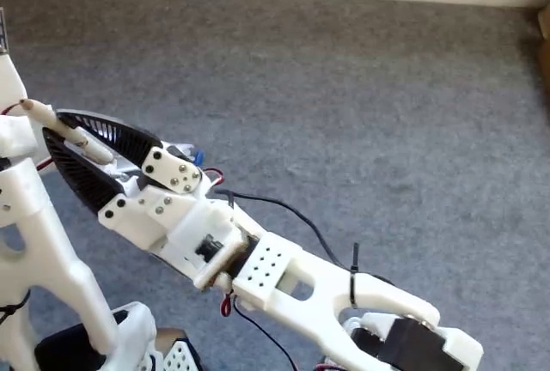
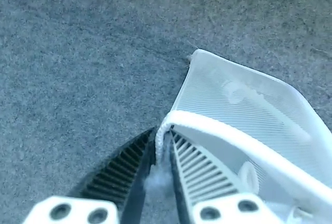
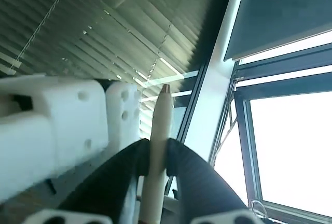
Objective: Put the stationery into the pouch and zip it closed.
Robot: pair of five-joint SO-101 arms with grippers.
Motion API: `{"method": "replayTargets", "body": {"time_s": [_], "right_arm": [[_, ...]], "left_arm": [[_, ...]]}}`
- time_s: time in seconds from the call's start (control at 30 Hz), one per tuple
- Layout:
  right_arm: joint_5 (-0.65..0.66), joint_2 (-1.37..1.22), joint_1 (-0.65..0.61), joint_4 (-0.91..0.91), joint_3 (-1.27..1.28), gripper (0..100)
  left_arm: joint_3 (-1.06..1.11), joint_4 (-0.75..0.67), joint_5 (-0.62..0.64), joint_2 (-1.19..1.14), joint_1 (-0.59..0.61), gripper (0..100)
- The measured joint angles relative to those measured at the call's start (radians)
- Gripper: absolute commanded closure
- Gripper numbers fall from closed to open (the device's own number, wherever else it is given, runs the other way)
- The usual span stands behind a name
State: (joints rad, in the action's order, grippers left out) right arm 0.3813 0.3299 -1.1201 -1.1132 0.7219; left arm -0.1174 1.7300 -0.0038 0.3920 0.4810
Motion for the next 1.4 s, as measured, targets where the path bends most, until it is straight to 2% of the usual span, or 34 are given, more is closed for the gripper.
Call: {"method": "replayTargets", "body": {"time_s": [0.2, 0.5, 0.7, 1.07, 1.23, 1.4], "right_arm": [[0.000, -0.014, 0.000, -0.006, 0.000, 99.4], [0.000, -0.221, 0.000, -0.236, 0.000, 99.4], [-0.002, -0.311, 0.038, -0.307, -0.028, 99.4], [-0.002, -0.319, 0.051, -0.310, -0.029, 98.5], [-0.002, -0.319, 0.051, -0.310, -0.029, 89.6], [-0.002, -0.319, 0.032, -0.311, -0.029, 88.6]], "left_arm": [[0.000, 0.000, 0.000, 0.000, 0.000, 99], [0.000, 0.000, 0.000, 0.000, 0.000, 99], [0.000, 0.000, 0.000, 0.000, 0.000, 99], [0.000, 0.000, 0.000, 0.000, 0.000, 99], [0.000, 0.000, 0.000, 0.000, 0.000, 99], [0.000, 0.000, 0.000, 0.000, 0.000, 99]]}}
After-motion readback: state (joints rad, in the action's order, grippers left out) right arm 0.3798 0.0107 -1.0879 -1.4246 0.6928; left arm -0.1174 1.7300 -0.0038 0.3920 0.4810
